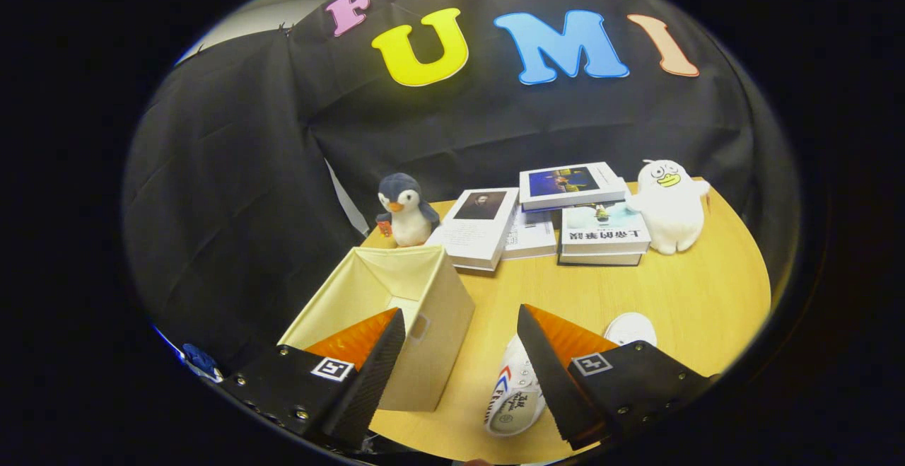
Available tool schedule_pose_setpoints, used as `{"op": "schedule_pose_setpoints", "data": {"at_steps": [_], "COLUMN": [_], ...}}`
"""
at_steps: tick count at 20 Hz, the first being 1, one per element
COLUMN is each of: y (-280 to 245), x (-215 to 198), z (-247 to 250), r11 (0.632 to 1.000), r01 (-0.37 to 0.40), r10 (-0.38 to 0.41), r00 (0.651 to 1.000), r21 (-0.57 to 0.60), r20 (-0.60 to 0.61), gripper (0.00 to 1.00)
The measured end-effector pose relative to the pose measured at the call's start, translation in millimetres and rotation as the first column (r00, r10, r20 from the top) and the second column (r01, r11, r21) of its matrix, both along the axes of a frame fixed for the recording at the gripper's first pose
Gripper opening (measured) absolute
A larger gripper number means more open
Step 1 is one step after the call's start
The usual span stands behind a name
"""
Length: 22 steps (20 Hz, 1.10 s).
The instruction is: Open the storage box then place both shoes into the box .Put the left shoe in first, then the right shoe, with the right side of both shoes facing outward in a uniform manner.
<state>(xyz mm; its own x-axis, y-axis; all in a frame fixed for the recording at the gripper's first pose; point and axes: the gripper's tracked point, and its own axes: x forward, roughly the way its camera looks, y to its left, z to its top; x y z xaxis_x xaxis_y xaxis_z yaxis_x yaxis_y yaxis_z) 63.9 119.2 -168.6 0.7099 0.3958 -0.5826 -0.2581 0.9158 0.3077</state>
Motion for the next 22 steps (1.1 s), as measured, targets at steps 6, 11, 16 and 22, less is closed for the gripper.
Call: {"op": "schedule_pose_setpoints", "data": {"at_steps": [6, 11, 16, 22], "y": [-28, -47, -57, -58], "x": [-4, -8, -9, -16], "z": [-49, -86, -119, -146], "r11": [0.998, 0.995, 0.992, 0.989], "r01": [0.039, 0.047, 0.04, 0.023], "r10": [-0.043, -0.059, -0.065, -0.064], "r00": [0.996, 0.987, 0.975, 0.959], "r21": [-0.052, -0.084, -0.121, -0.146], "r20": [-0.073, -0.151, -0.212, -0.277], "gripper": [0.96, 0.97, 0.97, 0.96]}}
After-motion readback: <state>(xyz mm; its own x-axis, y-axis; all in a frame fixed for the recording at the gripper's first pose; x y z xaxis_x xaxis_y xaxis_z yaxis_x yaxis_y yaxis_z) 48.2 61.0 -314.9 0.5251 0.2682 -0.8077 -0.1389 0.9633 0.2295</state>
